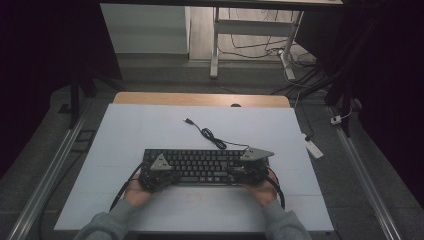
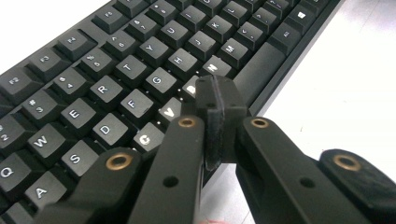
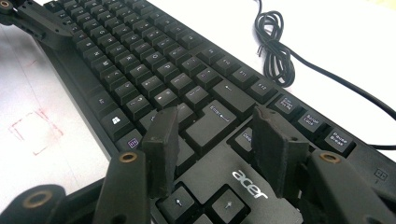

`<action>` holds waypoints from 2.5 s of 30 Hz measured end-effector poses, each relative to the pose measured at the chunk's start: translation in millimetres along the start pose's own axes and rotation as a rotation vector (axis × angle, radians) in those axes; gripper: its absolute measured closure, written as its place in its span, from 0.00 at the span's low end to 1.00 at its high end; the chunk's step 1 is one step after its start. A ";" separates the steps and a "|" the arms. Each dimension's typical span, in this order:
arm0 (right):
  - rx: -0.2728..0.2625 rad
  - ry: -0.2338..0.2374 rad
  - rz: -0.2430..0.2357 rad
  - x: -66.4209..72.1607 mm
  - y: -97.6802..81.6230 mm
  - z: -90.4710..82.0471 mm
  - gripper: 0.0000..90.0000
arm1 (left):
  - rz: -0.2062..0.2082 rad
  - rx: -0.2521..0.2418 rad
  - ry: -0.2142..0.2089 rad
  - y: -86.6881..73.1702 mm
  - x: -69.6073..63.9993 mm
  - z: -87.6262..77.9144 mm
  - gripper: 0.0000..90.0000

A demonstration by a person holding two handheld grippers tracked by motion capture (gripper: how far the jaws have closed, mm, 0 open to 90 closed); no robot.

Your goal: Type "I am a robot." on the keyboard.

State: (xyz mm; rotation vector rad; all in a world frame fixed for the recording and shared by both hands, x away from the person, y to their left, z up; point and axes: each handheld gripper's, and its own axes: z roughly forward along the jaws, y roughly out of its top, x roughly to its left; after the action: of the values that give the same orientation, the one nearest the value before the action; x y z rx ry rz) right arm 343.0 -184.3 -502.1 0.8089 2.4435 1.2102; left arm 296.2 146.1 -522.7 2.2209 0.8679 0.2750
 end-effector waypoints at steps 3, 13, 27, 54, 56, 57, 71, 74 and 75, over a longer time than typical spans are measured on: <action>0.000 0.001 0.002 -0.3 -0.2 0.1 0.57 | -0.002 -0.003 -0.004 0.1 -0.7 1.1 0.99; 0.000 -0.006 0.004 -1.1 -0.2 -0.5 0.57 | 0.003 -0.010 0.013 -0.8 -4.3 3.0 0.99; -0.018 -0.005 0.004 -0.5 0.7 -4.3 0.57 | -0.109 -0.129 0.031 -2.6 10.5 -25.0 0.42; -0.024 -0.005 -0.007 0.1 1.2 -5.4 0.56 | -0.179 -0.131 0.115 -12.5 37.0 -43.5 0.50; -0.026 0.001 -0.005 0.5 1.1 -5.1 0.56 | -0.175 -0.131 0.121 -12.4 37.6 -44.3 0.55; -0.025 0.002 -0.005 1.0 1.2 -5.0 0.56 | -0.174 -0.128 0.124 -12.0 37.8 -44.3 0.59; -0.022 -0.005 -0.007 0.2 1.4 -5.1 0.56 | -0.108 0.025 0.146 -2.7 49.3 -32.5 0.99; -0.019 -0.007 -0.006 0.2 1.3 -4.6 0.56 | -0.099 0.053 0.148 -4.6 49.7 -31.3 0.99; -0.016 -0.008 -0.007 0.1 1.1 -4.5 0.56 | -0.101 0.056 0.144 -5.1 50.0 -31.3 0.99</action>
State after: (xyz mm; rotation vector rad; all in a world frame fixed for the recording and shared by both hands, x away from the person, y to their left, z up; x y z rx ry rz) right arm 341.1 -186.5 -498.5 0.7989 2.4251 1.2208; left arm 317.7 198.9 -506.9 2.2209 1.0743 0.3703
